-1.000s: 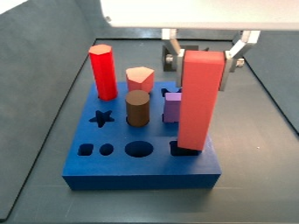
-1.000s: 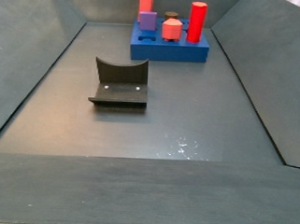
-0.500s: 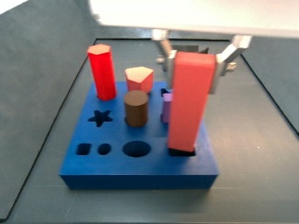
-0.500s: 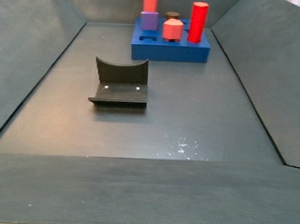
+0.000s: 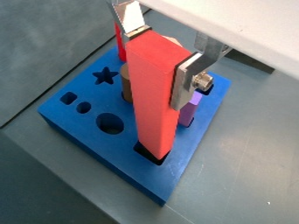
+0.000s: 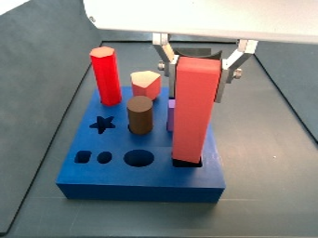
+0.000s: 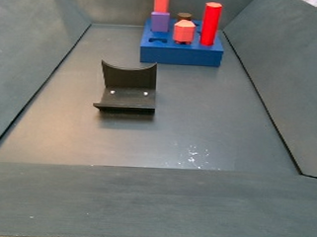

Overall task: Pick up the rectangle object. Move up. Place the rectangle object on the fixture. Regrasp the rectangle object. Move to above the board. Insert the rectangle object.
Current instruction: Insert the rectangle object.

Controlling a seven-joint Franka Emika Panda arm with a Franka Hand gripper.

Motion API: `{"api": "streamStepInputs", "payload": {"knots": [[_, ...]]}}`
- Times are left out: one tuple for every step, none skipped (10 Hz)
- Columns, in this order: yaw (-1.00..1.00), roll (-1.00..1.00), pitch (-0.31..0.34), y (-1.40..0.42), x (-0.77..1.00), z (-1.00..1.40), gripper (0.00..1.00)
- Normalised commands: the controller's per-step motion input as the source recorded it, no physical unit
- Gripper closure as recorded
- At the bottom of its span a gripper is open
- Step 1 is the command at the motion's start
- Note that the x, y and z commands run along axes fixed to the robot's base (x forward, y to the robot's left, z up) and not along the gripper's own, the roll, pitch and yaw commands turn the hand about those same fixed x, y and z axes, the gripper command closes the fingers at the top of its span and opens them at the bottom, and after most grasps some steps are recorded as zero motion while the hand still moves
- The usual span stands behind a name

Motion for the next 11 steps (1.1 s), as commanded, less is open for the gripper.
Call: {"api": "streamStepInputs", "payload": {"knots": [[0.27,0.07,0.000,-0.20,-0.15,-0.51,1.00],[0.12,0.19,0.000,-0.19,-0.18,-0.35,1.00],[0.24,0.16,0.000,-0.05,-0.15,-0.37,1.00],[0.35,0.00,0.000,-0.02,0.00,-0.21,1.00],[0.00,0.01,0.000,0.00,0.00,0.00,1.00],[0.00,0.07,0.000,-0.07,0.00,0.00,1.00],[0.02,0.20,-0.023,-0.27,-0.08,-0.03,1.00],[0.00,0.21,-0.036,-0.53,-0.15,-0.03,1.00],[0.00,0.19,-0.011,-0.62,-0.12,-0.12,1.00],[0.00,0.00,0.000,-0.02,0.00,0.00,1.00],[0.00,0.01,0.000,-0.01,0.00,0.00,1.00]]}}
